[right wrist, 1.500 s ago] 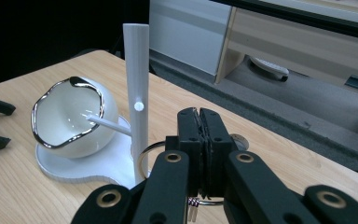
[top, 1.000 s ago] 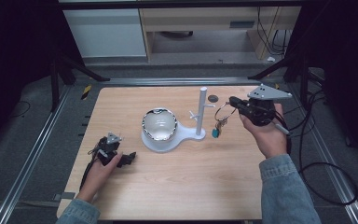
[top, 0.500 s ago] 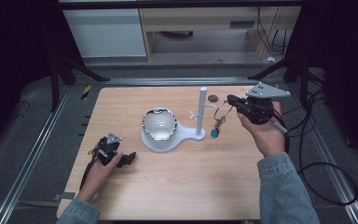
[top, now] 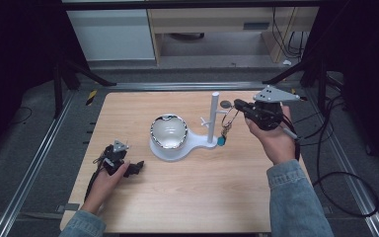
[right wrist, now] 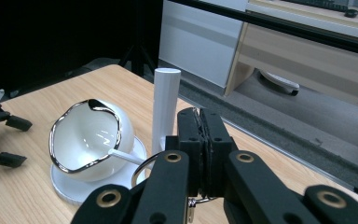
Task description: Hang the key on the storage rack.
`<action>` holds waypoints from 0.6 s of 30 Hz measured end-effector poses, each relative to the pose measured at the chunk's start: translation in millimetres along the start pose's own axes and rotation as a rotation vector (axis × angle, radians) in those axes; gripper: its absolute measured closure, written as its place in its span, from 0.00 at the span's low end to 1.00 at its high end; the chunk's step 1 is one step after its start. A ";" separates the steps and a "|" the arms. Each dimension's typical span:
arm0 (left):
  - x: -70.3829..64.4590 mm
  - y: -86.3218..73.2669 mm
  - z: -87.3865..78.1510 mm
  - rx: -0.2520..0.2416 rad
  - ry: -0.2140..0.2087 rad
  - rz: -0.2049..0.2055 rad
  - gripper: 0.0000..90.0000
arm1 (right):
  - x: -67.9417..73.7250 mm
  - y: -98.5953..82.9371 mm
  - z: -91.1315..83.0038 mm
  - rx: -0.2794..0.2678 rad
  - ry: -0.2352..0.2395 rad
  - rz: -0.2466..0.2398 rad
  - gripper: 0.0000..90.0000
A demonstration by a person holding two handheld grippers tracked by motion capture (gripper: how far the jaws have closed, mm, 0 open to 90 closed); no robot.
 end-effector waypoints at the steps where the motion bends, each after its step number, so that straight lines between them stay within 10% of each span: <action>1: 0.0 0.0 0.0 0.000 0.000 0.000 0.00 | 0.2 0.2 0.4 0.000 0.001 0.000 0.99; 18: -0.1 -0.1 0.0 0.000 -0.001 -0.001 0.00 | 0.9 -1.2 10.1 0.002 0.005 0.010 0.99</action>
Point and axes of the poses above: each handheld gripper's, and its own axes: z roughly forward along the jaws, y roughly out of its top, x roughly to its left, the point moved 4 cm from there along z, roughly forward along the jaws, and after that the axes turned 2 degrees about -y, right-handed, at the moved point
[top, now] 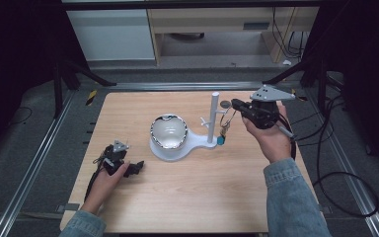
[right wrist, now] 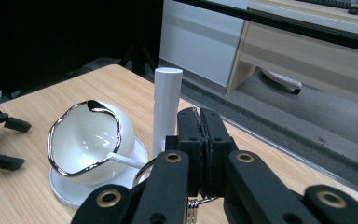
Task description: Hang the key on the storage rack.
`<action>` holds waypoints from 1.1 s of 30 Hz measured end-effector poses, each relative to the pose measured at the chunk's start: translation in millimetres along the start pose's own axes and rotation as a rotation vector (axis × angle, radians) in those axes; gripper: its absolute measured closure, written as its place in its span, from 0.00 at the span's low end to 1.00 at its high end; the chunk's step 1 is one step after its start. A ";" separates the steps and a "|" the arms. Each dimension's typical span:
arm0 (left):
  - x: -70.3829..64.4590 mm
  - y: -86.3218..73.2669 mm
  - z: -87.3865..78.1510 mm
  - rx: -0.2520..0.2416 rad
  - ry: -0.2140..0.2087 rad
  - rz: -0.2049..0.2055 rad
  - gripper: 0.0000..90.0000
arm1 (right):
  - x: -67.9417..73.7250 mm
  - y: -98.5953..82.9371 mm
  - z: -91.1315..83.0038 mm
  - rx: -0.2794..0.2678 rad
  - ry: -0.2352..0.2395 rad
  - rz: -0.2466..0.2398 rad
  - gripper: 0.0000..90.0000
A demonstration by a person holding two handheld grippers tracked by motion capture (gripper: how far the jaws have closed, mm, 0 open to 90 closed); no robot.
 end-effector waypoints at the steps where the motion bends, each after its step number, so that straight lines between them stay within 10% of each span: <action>1: 0.0 0.0 0.0 0.000 0.000 0.000 0.00 | 0.0 0.0 0.6 -0.001 -0.001 0.001 0.99; 33: -0.1 0.0 0.0 0.000 0.000 -0.001 0.00 | -4.7 -8.9 16.0 0.029 -0.003 0.018 0.99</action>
Point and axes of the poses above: each handheld gripper's, and its own axes: z roughly forward along the jaws, y roughly out of its top, x roughly to its left, the point moved 4 cm from there along z, roughly forward along the jaws, and after that the axes turned 2 degrees about -y, right-handed, at the moved point
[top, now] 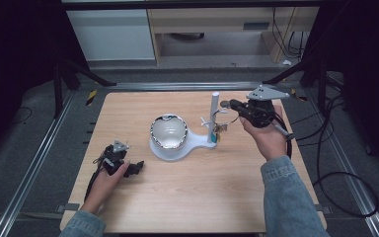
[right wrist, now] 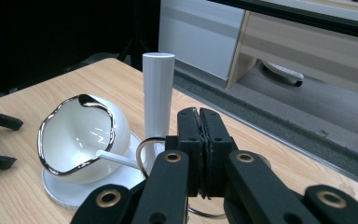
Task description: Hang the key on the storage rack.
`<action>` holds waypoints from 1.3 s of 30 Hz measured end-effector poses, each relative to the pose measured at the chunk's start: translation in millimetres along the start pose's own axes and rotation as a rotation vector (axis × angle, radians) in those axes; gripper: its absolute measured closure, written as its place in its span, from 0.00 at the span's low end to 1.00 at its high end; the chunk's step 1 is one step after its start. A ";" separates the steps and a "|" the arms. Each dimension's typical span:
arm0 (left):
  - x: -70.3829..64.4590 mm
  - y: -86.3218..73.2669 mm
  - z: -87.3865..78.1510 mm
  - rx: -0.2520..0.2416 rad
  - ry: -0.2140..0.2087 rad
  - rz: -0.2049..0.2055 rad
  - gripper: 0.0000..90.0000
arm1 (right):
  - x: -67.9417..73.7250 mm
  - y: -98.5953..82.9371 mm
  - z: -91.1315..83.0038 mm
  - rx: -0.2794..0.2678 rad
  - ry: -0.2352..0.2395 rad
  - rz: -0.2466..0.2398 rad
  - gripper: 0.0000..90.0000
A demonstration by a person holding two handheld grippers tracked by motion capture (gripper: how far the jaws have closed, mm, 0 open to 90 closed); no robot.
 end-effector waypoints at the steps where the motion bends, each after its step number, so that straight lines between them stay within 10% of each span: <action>1: 0.0 0.0 0.0 0.000 0.000 0.000 0.00 | -0.3 -0.4 0.6 0.000 0.001 0.001 0.99; 39: 0.0 -0.1 -0.1 0.000 0.000 0.001 0.00 | -12.8 -30.0 15.2 0.062 -0.002 0.082 0.98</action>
Point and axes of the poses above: each handheld gripper's, and its own axes: z roughly forward along the jaws, y roughly out of its top, x roughly to its left, the point moved 4 cm from there along z, roughly forward along the jaws, and after that the axes turned 2 degrees about -y, right-handed, at the moved point
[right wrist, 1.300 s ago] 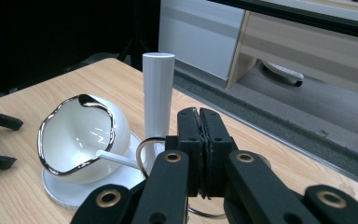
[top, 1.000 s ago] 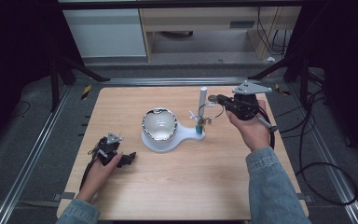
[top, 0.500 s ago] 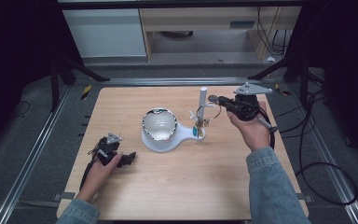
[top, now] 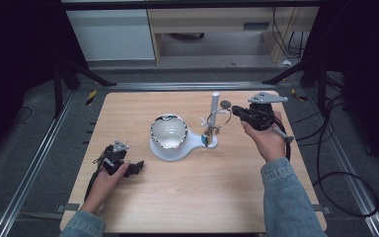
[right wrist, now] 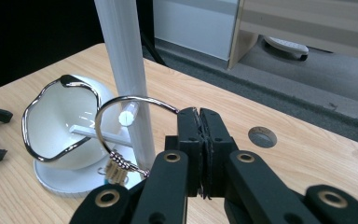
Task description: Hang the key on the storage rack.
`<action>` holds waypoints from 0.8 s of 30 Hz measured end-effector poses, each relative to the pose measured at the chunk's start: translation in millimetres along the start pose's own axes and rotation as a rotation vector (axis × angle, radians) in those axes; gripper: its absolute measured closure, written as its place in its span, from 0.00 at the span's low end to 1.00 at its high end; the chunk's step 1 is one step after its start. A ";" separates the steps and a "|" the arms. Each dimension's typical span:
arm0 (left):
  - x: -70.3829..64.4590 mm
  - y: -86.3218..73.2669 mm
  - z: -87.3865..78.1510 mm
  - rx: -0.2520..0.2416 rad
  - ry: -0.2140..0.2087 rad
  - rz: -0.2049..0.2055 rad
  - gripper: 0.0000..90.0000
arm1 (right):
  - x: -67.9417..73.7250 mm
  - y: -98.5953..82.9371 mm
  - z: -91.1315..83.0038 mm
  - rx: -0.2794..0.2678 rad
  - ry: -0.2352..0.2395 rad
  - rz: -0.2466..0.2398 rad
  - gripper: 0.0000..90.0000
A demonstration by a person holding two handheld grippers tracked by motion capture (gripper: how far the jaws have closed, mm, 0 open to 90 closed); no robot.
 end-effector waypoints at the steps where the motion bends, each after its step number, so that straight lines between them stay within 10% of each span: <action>1: 0.0 0.0 0.0 0.000 0.000 0.000 0.00 | 0.0 -0.4 0.2 0.000 0.001 0.004 0.98; 24: 0.0 0.0 0.0 0.000 0.000 0.000 0.00 | -8.5 -19.3 8.5 0.039 -0.001 0.034 0.97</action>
Point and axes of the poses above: each handheld gripper's, and its own axes: z roughly forward along the jaws, y roughly out of its top, x roughly to its left, the point moved 4 cm from there along z, roughly forward along the jaws, and after that the axes turned 2 degrees about -y, right-handed, at the moved point
